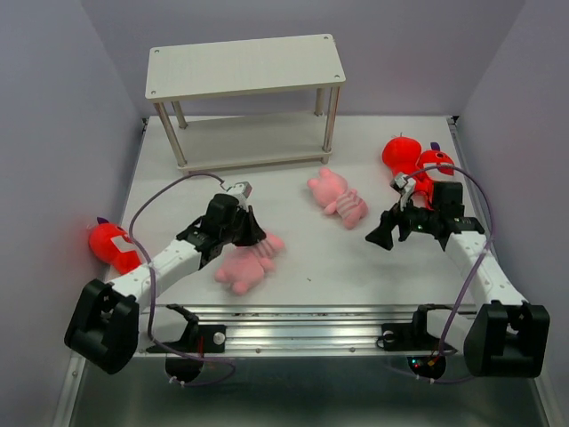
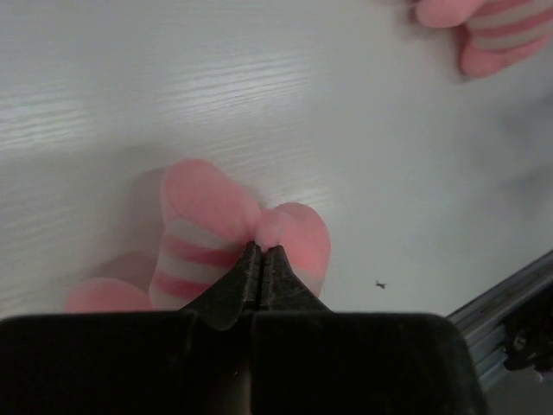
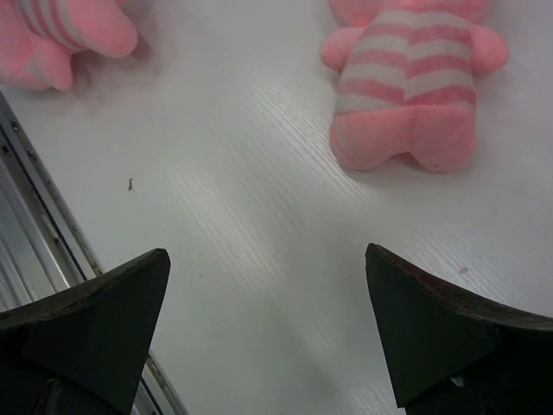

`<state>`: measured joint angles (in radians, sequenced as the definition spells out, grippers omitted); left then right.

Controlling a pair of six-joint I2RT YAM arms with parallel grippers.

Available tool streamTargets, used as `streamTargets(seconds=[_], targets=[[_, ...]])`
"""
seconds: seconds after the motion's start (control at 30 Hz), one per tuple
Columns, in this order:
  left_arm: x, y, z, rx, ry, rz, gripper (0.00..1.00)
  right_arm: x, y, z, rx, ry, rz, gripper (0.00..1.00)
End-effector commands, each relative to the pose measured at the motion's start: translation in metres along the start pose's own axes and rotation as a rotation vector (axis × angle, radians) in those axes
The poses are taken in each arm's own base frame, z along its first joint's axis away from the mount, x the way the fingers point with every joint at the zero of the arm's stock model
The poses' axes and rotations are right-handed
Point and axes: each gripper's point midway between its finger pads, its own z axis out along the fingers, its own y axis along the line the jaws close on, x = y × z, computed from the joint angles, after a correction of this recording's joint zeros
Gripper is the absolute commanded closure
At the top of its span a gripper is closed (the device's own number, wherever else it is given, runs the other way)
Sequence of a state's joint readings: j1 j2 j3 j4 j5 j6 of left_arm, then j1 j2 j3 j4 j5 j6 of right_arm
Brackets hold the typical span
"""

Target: Place and organize the stuffed toys onto the shelf

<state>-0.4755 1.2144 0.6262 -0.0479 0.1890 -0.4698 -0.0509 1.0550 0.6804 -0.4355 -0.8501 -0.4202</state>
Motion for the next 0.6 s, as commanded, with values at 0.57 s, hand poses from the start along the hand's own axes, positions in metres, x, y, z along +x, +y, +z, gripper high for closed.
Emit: streamTargets(seconds=[0.57], targets=[[-0.032,-0.214,-0.051,0.556,-0.357,0.053,1.0,-0.101,0.108,0.039,-0.503,0.203,0.146,0.0]])
